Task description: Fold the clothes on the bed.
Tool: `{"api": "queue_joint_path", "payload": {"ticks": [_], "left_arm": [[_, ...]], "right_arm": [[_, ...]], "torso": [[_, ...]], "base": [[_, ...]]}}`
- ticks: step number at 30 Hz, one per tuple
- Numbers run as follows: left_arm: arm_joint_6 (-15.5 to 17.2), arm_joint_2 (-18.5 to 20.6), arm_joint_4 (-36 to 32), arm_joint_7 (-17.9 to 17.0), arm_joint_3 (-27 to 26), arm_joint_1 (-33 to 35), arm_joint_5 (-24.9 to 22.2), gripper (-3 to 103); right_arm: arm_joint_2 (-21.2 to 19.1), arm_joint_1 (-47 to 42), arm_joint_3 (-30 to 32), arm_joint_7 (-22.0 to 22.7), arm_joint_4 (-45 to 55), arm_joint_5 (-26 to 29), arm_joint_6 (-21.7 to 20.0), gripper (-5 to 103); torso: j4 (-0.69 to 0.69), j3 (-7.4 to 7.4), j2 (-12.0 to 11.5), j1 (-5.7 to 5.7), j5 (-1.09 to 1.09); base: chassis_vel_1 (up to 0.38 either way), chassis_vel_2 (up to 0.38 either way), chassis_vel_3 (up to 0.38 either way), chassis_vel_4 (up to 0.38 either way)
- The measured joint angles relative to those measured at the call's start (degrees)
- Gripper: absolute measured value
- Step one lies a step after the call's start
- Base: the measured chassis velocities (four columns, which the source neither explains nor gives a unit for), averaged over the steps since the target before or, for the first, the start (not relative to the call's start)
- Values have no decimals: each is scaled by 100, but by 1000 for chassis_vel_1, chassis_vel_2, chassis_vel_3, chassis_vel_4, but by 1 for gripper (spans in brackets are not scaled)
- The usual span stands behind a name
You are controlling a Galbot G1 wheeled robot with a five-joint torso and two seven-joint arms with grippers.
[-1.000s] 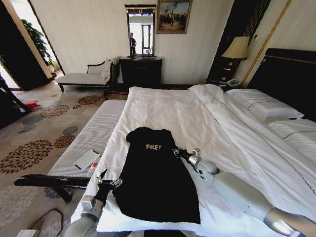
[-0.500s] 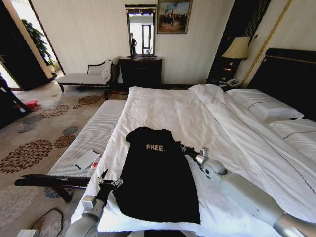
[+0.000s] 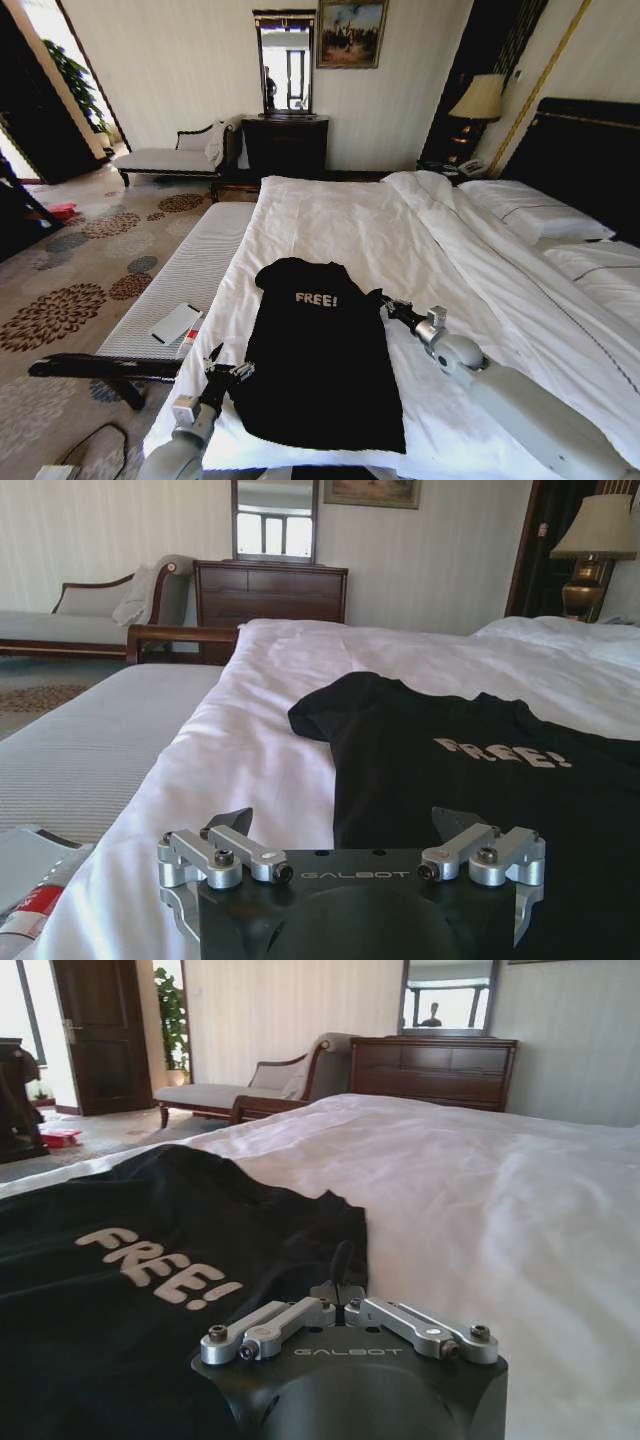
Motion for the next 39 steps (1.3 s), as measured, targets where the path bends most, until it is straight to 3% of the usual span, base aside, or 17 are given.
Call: {"api": "queue_joint_path", "payload": {"ticks": [11, 16, 18, 21, 23, 24, 30, 32, 36, 39], "left_arm": [[-59, -40, 4, 48, -9, 104, 55, 100], [-34, -4, 22, 39, 27, -22, 23, 100], [-22, 4, 20, 33, 36, -37, 17, 100], [9, 29, 5, 14, 61, -65, 14, 100], [12, 33, 0, 12, 60, -65, 14, 100], [13, 36, -4, 12, 56, -61, 14, 100], [14, 52, 5, 1, 11, -9, 8, 100], [15, 55, 3, -1, 5, -3, 3, 100], [24, 83, -8, -12, -61, 45, -37, 100], [25, 87, 5, -13, -72, 51, -49, 100]], "right_arm": [[32, -267, -12, -30, 85, -638, 148, -3], [-209, -731, 430, -298, 320, -1114, 362, 22], [-215, -777, 481, -299, 374, -1163, 373, 22], [-227, -834, 631, -245, 592, -1245, 362, 38], [-230, -835, 650, -219, 662, -1230, 336, 38], [-231, -831, 655, -203, 729, -1215, 304, 44], [-136, -485, 138, -253, 721, -1309, 187, 71], [-96, -435, 35, -275, 669, -1343, 190, 71], [63, -296, -361, -330, 434, -1489, 214, 93], [99, -237, -487, -336, 340, -1513, 229, 97]], "torso": [[0, 0, 0, 0, 1], [-4, 0, 0, 0, 0], [-4, 0, 0, 0, 1], [-1, 0, 0, 0, 0], [-1, 0, 0, 0, 0], [-1, 0, 0, 0, 0], [0, 0, 0, 0, 0], [0, 1, 0, 0, 0], [-1, 1, 0, 0, 2], [-1, 1, 0, 0, 1]], "base": [[0, 0, 0, 0], [0, 0, 0, 0], [0, 0, 0, 0], [0, 0, 0, 0], [0, 0, 0, 0], [0, 0, 0, 0], [0, 0, 0, 0], [0, 0, 0, 0], [0, 0, 0, 0], [0, 0, 0, 0]]}}
